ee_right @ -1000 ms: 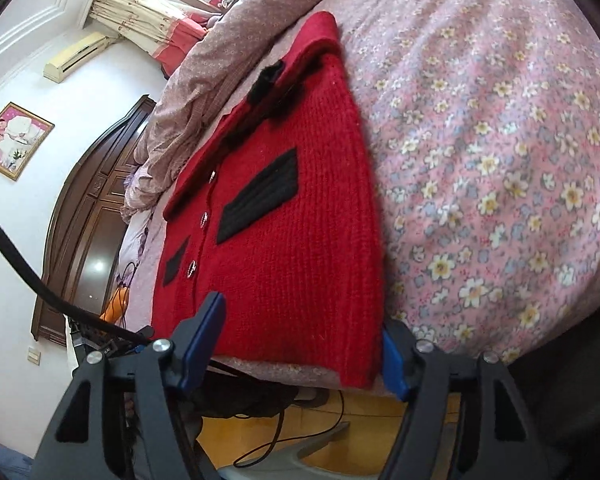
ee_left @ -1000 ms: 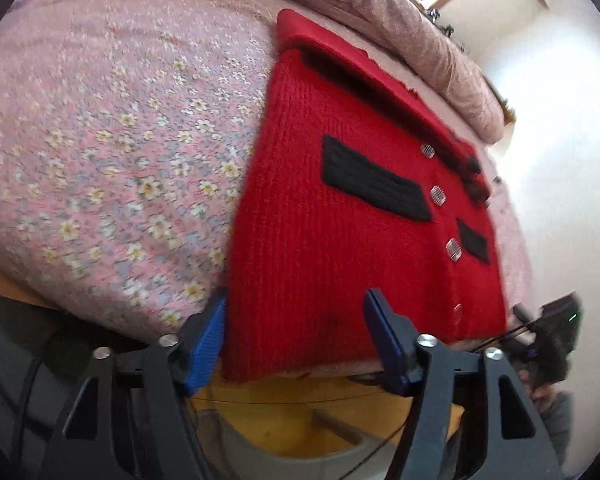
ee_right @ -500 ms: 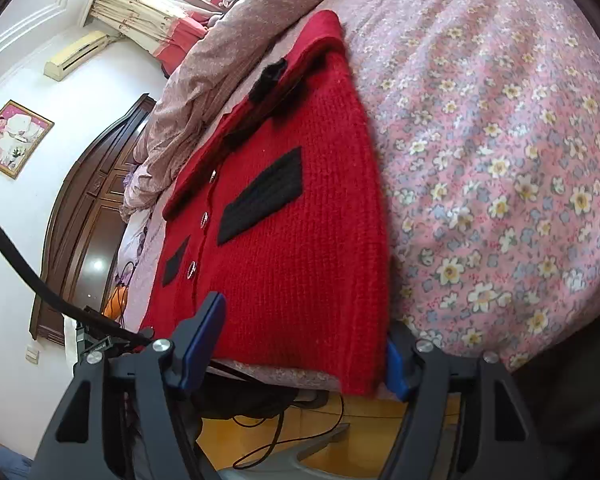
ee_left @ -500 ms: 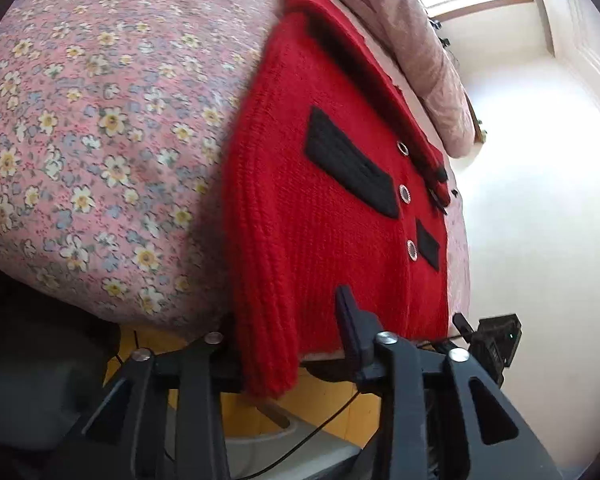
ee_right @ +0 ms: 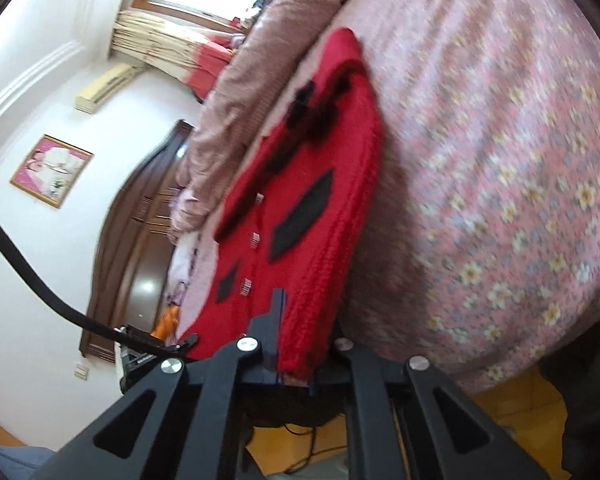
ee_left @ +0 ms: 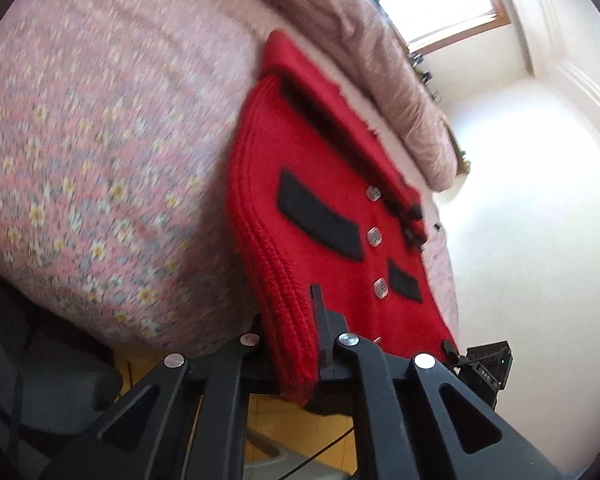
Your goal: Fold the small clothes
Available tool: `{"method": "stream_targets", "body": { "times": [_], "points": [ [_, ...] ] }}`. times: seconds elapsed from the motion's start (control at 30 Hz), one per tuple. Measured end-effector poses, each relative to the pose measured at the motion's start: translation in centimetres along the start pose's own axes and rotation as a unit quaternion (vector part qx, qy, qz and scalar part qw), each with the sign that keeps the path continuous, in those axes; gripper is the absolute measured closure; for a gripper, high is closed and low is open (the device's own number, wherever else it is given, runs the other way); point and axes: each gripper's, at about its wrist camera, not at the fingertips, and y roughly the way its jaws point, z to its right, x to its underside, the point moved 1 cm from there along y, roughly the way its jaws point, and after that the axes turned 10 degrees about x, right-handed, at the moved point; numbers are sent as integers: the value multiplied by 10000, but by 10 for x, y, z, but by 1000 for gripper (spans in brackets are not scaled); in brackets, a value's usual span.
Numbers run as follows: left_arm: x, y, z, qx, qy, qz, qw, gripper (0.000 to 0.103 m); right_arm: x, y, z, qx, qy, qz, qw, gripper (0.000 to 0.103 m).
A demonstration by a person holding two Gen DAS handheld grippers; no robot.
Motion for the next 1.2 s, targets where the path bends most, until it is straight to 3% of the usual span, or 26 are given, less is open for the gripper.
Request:
{"method": "stream_targets", "body": {
  "times": [0.17,0.3,0.4,0.5,0.57,0.6,0.63,0.7,0.73,0.8,0.93,1.03,1.2],
  "points": [
    [-27,-7,37,289,252,421,9984,102,-23,-5,-29,-433,-182,226,9986,95],
    [-78,1,77,584,566,578,9950,102,-68,-5,-61,-569,-611,497,9953,95],
    [-128,22,110,752,792,731,9913,102,-122,5,-87,-572,-884,670,9922,95],
    [-185,48,129,455,1050,1031,9881,102,-186,25,-111,-483,-1217,912,9872,95],
    [-224,73,115,281,725,1248,9891,101,-237,50,-114,-382,-1143,1001,9876,95],
    [-237,85,104,92,621,1245,9902,97,-255,61,-109,-207,-1062,1050,9886,90],
    [-252,101,86,-285,397,1167,9920,89,-272,76,-101,82,-951,1061,9898,72],
    [-262,113,50,-654,-223,1098,9916,85,-297,108,-72,885,-327,840,9920,41],
    [-260,114,36,-553,-442,1142,9909,85,-299,116,-58,973,22,696,9928,41],
    [-253,112,16,-406,-558,1124,9913,83,-289,117,-35,479,372,637,9961,40],
    [-237,105,-6,-836,-326,1041,9905,76,-254,99,-12,930,220,760,9925,30],
    [-232,105,-17,-1187,-104,784,9898,76,-233,88,5,1049,291,660,9919,30],
    [-241,107,-17,-1101,-47,921,9896,75,-243,71,-10,1015,-250,967,9898,30]
  ]
}}
